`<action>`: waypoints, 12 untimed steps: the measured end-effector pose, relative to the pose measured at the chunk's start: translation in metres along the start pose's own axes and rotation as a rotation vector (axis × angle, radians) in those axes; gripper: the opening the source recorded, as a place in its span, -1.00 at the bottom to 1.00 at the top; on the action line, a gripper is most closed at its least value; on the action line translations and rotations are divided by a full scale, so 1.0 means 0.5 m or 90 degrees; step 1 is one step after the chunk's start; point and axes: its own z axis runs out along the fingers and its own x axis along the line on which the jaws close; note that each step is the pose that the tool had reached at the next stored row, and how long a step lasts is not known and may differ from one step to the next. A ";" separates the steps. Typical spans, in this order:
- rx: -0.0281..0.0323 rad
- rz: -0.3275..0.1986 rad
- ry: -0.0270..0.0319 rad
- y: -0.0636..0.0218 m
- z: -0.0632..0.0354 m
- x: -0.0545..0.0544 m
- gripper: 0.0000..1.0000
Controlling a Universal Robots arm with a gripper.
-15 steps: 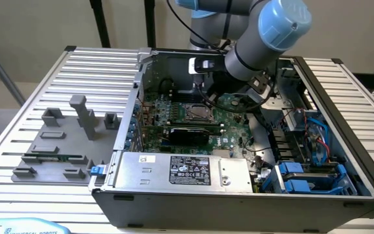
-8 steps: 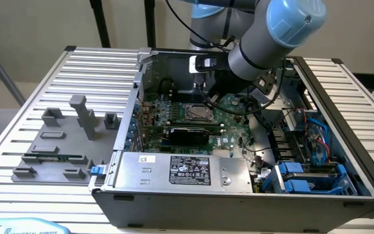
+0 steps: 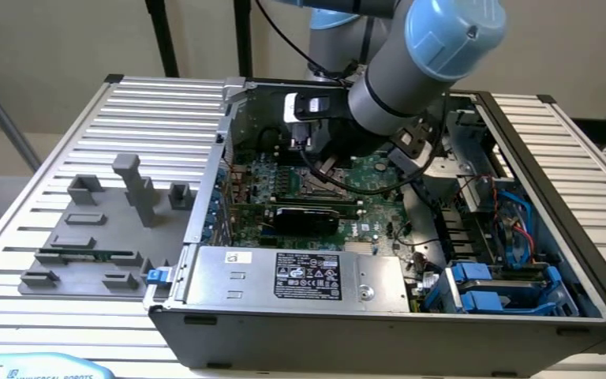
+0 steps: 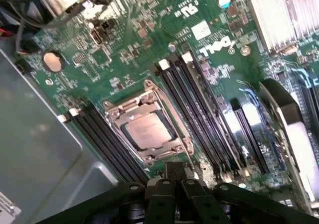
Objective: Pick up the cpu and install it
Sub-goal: 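Install the second cpu locking lever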
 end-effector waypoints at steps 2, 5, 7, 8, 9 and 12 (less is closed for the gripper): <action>0.0005 0.000 -0.0003 0.001 -0.004 -0.009 -0.79; 0.0008 0.001 -0.0001 0.005 -0.008 -0.018 -0.79; 0.0006 0.002 0.0002 0.003 -0.007 -0.020 -0.79; 0.0005 0.003 0.0005 0.000 -0.005 -0.022 -0.79; 0.0002 0.003 0.0004 -0.004 -0.002 -0.025 -0.79; -0.0020 0.006 -0.0018 -0.016 0.009 -0.036 -0.79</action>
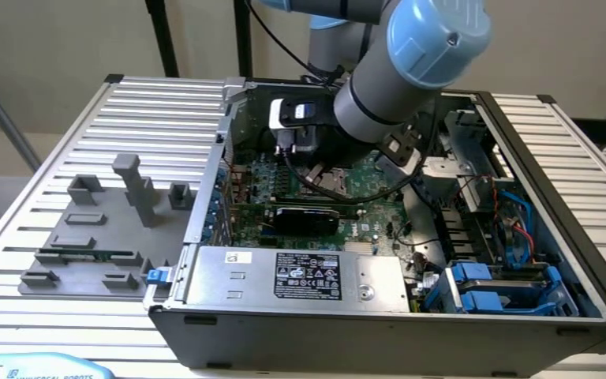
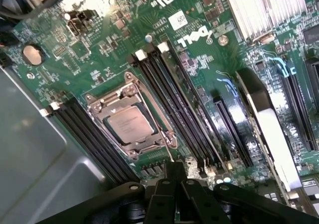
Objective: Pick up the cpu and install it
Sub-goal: 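Install the second cpu locking lever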
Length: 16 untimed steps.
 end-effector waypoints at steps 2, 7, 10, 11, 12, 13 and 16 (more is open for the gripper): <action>-0.0021 0.001 -0.0020 -0.005 0.006 -0.005 -0.79; -0.0059 0.000 -0.0012 -0.005 0.018 -0.003 -0.79; -0.0093 -0.001 -0.0004 -0.007 0.025 -0.001 -0.79; -0.0112 -0.001 -0.0007 -0.008 0.028 -0.001 -0.79; -0.0135 -0.001 -0.0012 -0.010 0.031 -0.002 -0.79; -0.0159 -0.001 -0.0018 -0.011 0.035 -0.002 -0.79; -0.0229 -0.001 -0.0050 -0.017 0.044 -0.004 -0.79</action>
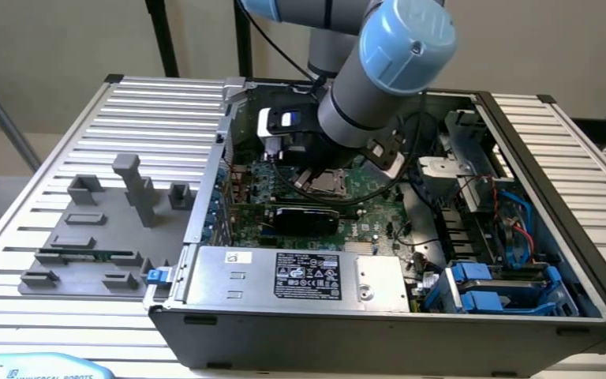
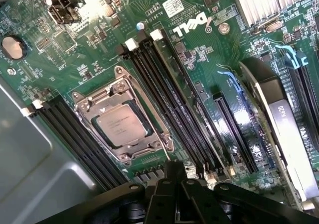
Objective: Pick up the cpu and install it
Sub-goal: 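Install the second cpu locking lever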
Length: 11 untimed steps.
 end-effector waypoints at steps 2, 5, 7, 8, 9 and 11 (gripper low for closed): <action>-0.0043 0.000 -0.0010 -0.003 0.006 -0.001 -0.79; -0.0091 -0.002 0.0001 -0.002 0.016 -0.001 -0.79; -0.0129 -0.003 0.0019 -0.001 0.022 -0.001 -0.79; -0.0146 -0.004 0.0028 0.000 0.025 -0.002 -0.79; -0.0165 -0.005 0.0038 0.000 0.029 -0.003 -0.79; -0.0209 -0.007 0.0059 -0.002 0.035 -0.006 -0.79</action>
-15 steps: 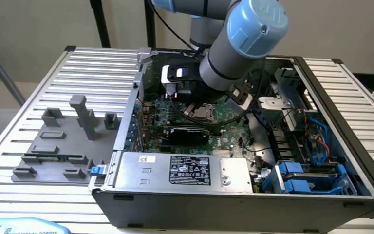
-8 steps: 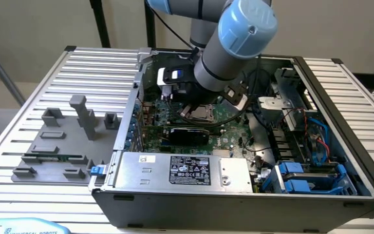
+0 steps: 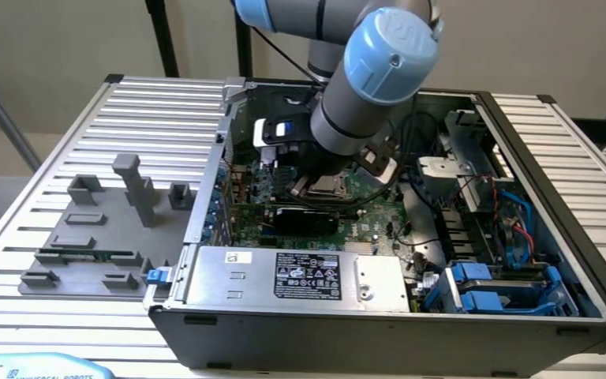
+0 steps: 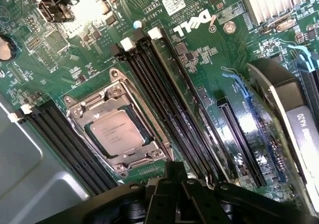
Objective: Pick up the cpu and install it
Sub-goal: 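Install the second cpu locking lever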
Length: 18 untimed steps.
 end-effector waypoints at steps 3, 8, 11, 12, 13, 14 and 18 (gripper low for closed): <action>-0.0067 -0.004 0.0031 -0.005 0.010 -0.003 -0.79; -0.0159 -0.009 0.0074 -0.012 0.023 0.000 -0.79; -0.0222 -0.011 0.0087 -0.015 0.029 0.002 -0.79; -0.0240 -0.012 0.0085 -0.016 0.031 0.003 -0.79; -0.0255 -0.013 0.0084 -0.018 0.032 0.004 -0.79; -0.0264 -0.013 0.0080 -0.019 0.034 0.005 -0.79; -0.0280 -0.013 0.0049 -0.023 0.036 0.010 -0.79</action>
